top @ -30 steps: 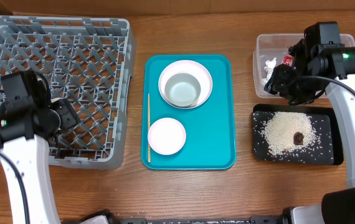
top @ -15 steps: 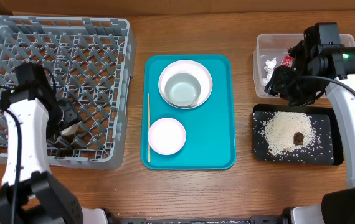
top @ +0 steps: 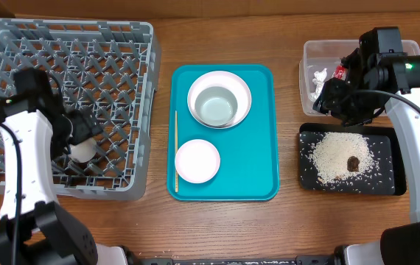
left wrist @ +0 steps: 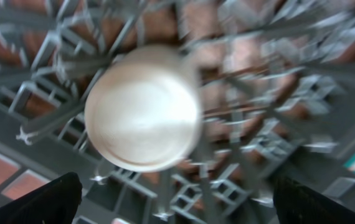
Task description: Sort waste into correct bins and load items into the dishwasher
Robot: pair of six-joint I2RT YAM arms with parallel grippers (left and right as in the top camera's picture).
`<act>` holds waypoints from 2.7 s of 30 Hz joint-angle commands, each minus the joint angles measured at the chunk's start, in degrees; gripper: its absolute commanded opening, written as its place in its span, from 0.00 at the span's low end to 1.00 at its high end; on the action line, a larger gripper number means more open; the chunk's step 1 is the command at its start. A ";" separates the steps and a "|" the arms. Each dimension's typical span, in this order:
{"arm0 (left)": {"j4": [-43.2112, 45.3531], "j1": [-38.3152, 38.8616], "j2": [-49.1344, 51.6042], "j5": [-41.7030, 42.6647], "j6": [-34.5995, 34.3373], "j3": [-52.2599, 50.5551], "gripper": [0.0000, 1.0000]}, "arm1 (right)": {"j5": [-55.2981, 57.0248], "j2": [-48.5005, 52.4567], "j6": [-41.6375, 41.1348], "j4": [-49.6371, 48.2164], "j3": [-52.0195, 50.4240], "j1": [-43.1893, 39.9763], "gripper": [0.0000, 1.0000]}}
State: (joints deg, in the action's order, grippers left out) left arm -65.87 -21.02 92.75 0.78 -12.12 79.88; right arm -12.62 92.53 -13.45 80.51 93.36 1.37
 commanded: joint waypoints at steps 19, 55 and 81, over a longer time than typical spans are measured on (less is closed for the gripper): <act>3.52 43.89 -6.51 7.23 0.13 5.66 1.00 | 0.37 -0.59 0.39 3.04 0.46 -9.97 1.00; -8.59 56.28 22.45 5.55 -4.22 15.17 0.04 | 0.52 -0.59 0.42 4.28 0.46 -12.70 0.98; -1.44 14.25 6.21 44.44 29.38 21.70 0.04 | 0.59 -0.59 0.39 4.28 0.46 -12.70 0.98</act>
State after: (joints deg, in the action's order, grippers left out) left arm -67.48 -2.07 96.99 29.80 7.60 100.92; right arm -12.45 92.53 -13.23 84.95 93.36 -11.25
